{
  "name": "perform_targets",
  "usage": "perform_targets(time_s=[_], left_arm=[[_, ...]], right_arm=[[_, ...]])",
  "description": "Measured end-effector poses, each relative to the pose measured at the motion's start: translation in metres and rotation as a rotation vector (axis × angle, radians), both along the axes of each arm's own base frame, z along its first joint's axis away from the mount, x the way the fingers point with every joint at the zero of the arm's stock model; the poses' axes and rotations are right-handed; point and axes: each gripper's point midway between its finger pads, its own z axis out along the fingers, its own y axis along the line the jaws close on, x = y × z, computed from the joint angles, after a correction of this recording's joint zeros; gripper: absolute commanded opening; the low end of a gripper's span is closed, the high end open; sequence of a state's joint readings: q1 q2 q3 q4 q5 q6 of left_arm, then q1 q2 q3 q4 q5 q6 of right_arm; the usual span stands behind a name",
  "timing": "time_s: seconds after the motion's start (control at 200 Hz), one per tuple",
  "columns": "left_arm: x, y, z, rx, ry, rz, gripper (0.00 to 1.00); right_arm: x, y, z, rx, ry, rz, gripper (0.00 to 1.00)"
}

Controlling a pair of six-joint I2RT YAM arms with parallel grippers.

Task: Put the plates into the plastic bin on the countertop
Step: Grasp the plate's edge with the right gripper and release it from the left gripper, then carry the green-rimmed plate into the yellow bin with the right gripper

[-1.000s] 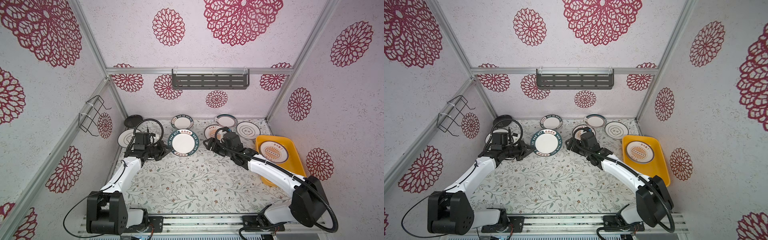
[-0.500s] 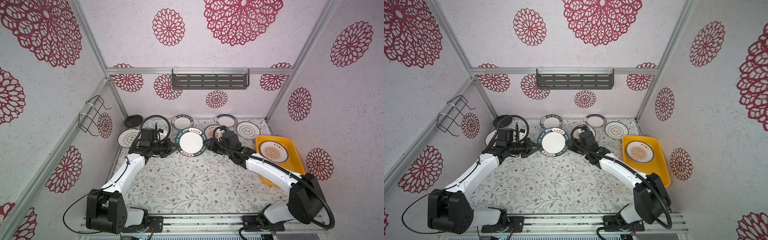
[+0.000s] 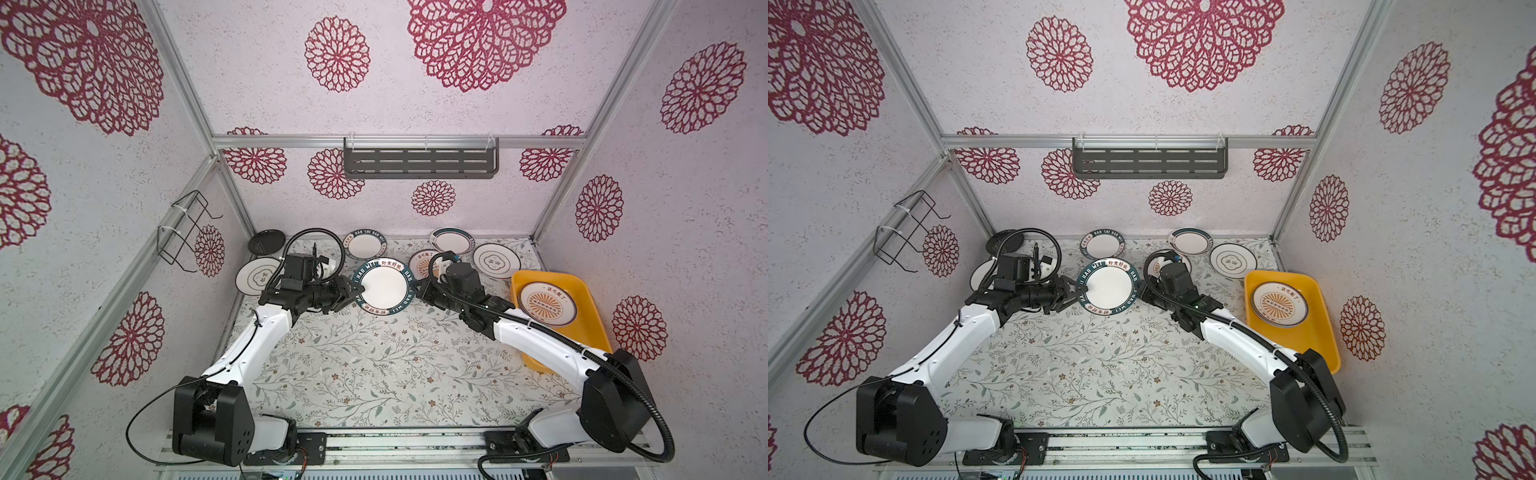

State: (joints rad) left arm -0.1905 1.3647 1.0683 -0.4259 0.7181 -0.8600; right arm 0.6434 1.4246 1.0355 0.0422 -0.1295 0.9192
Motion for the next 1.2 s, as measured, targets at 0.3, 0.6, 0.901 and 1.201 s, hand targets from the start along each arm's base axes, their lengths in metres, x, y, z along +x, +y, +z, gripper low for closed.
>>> perform_targets(time_s=[0.3, 0.6, 0.901, 1.201], left_arm=[[0.017, 0.006, 0.029, 0.056, -0.12, 0.028, 0.95], [0.033, 0.007, 0.02, 0.095, -0.128, 0.035, 0.97], [0.053, 0.003, 0.013, 0.093, -0.16, 0.032, 0.97], [0.087, -0.002, 0.006, 0.093, -0.185, 0.041, 0.97]], right_arm=[[0.003, -0.034, -0.031, -0.067, 0.07, -0.081, 0.0], [0.012, -0.107, -0.025, -0.072, 0.069, -0.256, 0.0], [0.016, -0.201, -0.002, -0.048, 0.039, -0.489, 0.0], [0.017, -0.293, -0.009, -0.052, 0.074, -0.722, 0.0]])
